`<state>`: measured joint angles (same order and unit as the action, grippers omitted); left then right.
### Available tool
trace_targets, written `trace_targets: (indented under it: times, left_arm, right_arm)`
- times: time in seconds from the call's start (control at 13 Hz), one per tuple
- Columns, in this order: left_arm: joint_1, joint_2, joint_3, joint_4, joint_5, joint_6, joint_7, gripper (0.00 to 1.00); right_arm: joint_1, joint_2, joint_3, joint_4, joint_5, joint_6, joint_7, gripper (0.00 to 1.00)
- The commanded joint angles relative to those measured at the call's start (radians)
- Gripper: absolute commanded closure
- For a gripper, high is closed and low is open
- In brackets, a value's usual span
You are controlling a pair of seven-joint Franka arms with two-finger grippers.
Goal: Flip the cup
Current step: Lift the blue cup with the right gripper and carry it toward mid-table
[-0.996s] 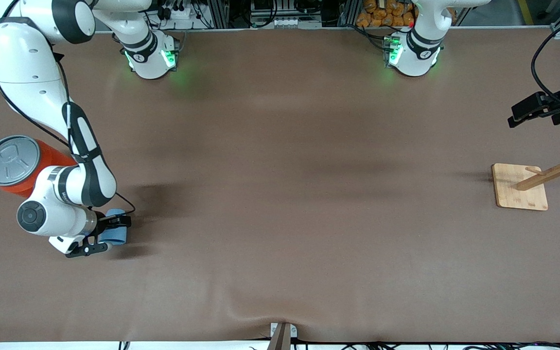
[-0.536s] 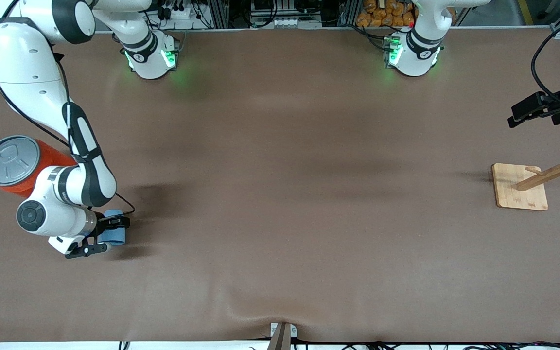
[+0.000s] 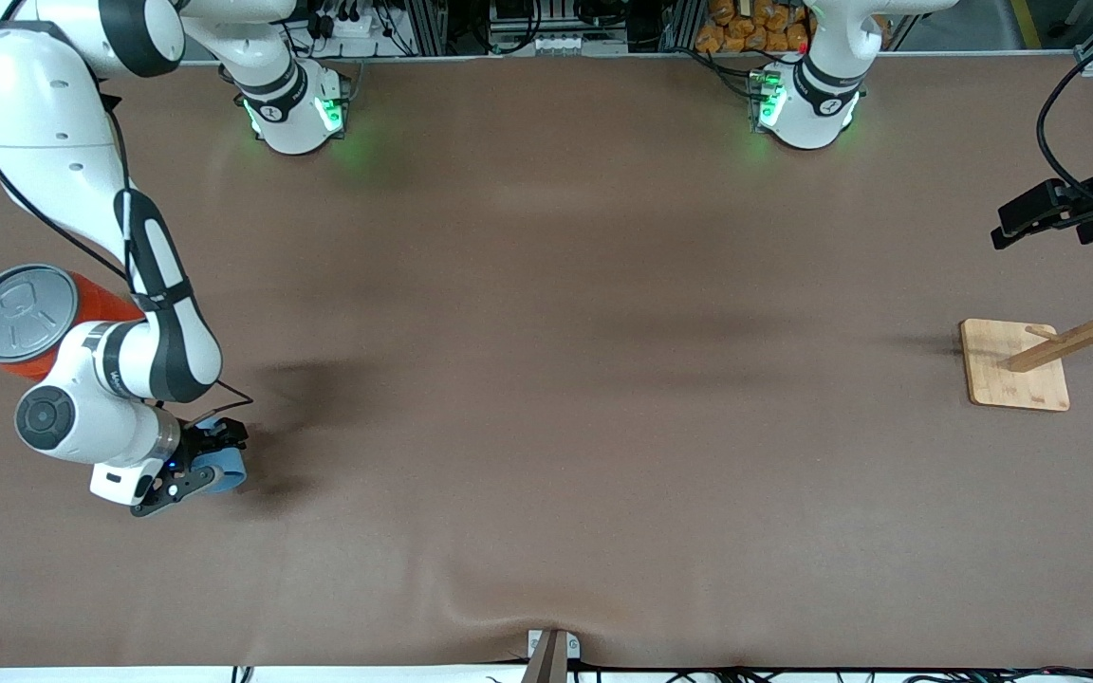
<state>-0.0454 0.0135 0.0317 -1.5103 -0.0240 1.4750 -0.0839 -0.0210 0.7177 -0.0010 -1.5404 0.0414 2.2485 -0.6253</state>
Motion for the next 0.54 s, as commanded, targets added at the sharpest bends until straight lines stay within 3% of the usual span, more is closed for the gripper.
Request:
trace_targets:
  times: [0.0, 0.31, 0.46]
  left_arm:
    - [0.009, 0.002, -0.007, 0.012, 0.001, -0.013, -0.002, 0.0]
    - [0.005, 0.002, -0.007, 0.012, 0.001, -0.013, -0.002, 0.0]
    - [0.007, 0.002, -0.007, 0.012, 0.001, -0.013, -0.002, 0.0]
  right_arm:
    - [0.016, -0.06, 0.062, -0.015, 0.006, -0.006, -0.109, 0.69]
    - [0.026, -0.063, 0.205, 0.005, -0.002, 0.006, -0.348, 0.69]
    - [0.077, -0.063, 0.231, 0.005, -0.003, 0.048, -0.456, 0.68]
